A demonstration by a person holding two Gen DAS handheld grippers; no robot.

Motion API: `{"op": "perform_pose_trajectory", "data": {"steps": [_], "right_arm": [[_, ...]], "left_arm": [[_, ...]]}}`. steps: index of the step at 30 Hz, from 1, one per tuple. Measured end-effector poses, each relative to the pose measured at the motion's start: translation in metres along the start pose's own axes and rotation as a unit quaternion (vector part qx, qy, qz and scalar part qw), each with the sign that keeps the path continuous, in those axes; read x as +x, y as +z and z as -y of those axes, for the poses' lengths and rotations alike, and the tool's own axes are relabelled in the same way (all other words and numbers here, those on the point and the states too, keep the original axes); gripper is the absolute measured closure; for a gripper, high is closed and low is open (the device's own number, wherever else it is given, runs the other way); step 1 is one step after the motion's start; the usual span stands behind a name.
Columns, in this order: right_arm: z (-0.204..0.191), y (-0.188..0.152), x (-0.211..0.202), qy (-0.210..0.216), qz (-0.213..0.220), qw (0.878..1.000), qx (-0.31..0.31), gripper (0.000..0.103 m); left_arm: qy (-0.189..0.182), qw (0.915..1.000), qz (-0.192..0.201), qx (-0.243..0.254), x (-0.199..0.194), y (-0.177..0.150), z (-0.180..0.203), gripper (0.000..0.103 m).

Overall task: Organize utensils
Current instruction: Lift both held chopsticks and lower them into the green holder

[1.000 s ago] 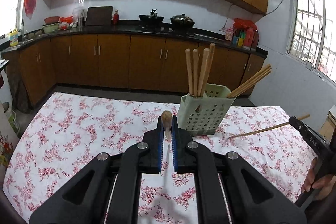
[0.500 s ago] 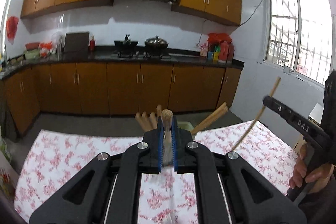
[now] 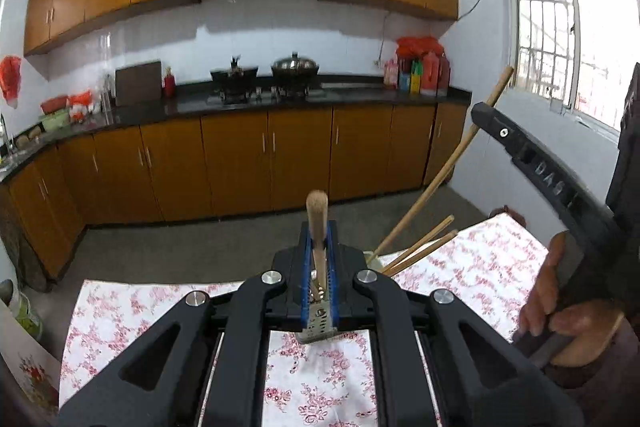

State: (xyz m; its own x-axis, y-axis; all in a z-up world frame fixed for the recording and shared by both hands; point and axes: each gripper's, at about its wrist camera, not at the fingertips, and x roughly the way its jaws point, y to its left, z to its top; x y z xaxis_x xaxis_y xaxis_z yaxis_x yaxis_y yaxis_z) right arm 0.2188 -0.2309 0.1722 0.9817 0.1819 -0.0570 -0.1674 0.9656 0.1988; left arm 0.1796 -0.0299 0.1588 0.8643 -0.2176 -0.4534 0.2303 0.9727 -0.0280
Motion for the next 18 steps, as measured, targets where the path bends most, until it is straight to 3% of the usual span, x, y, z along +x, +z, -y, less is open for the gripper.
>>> {"op": "perform_pose_trajectory", "data": {"steps": [5, 18], "right_arm": [[-0.001, -0.028, 0.029, -0.004, -0.032, 0.999, -0.006, 0.095], [-0.005, -0.057, 0.029, -0.001, -0.072, 0.997, -0.022, 0.093]], "left_arm": [[-0.01, 0.9997, -0.013, -0.018, 0.02, -0.006, -0.006, 0.096], [0.005, 0.9993, 0.013, -0.035, 0.038, -0.015, -0.005, 0.096]]}}
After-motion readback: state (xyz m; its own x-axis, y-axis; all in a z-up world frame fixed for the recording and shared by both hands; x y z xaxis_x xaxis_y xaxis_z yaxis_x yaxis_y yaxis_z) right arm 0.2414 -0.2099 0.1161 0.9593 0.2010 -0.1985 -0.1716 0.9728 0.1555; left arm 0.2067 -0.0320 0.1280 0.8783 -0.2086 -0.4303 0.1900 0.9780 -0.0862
